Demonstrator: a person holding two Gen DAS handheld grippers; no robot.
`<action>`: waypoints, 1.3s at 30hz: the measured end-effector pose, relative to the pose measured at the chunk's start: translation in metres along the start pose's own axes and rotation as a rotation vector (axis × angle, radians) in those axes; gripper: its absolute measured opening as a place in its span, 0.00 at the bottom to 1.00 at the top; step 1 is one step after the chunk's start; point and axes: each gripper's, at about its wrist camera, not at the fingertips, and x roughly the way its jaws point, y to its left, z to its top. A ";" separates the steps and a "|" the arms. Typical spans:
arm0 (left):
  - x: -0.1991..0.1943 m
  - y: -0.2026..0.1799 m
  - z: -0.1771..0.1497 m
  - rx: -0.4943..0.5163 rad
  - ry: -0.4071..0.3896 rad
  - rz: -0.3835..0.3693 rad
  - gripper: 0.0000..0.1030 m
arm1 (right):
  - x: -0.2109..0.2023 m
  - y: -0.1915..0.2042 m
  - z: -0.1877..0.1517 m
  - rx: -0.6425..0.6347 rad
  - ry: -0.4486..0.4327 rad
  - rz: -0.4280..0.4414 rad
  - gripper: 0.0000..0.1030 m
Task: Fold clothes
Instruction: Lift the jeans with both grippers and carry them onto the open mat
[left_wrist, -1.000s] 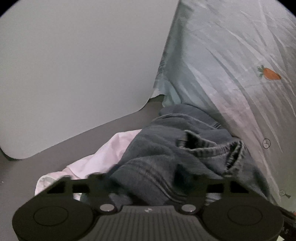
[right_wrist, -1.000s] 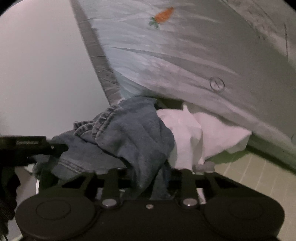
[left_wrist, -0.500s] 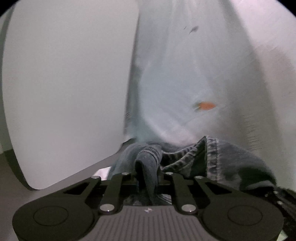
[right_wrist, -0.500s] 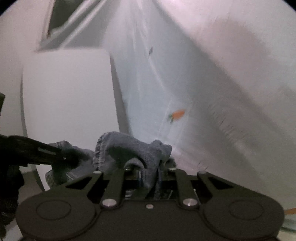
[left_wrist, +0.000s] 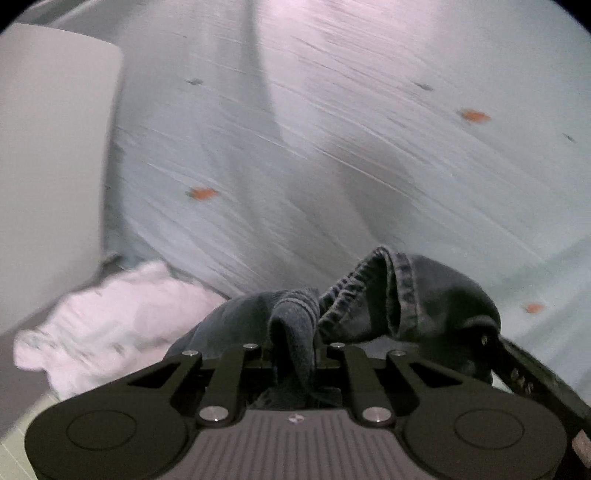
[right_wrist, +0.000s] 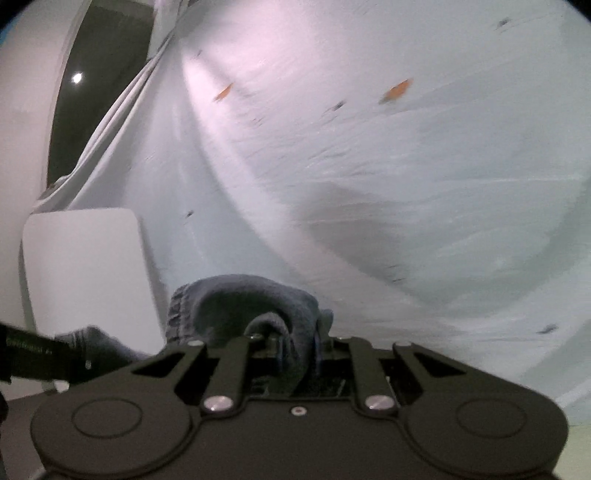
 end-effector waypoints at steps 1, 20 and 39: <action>-0.004 -0.015 -0.009 0.002 0.018 -0.020 0.14 | -0.014 -0.009 0.002 -0.010 -0.005 -0.017 0.14; -0.034 -0.103 -0.135 0.033 0.306 0.038 0.44 | -0.170 -0.158 -0.101 0.237 0.344 -0.353 0.13; 0.028 -0.153 -0.181 -0.112 0.569 -0.283 0.67 | -0.197 -0.148 -0.112 0.301 0.388 -0.242 0.13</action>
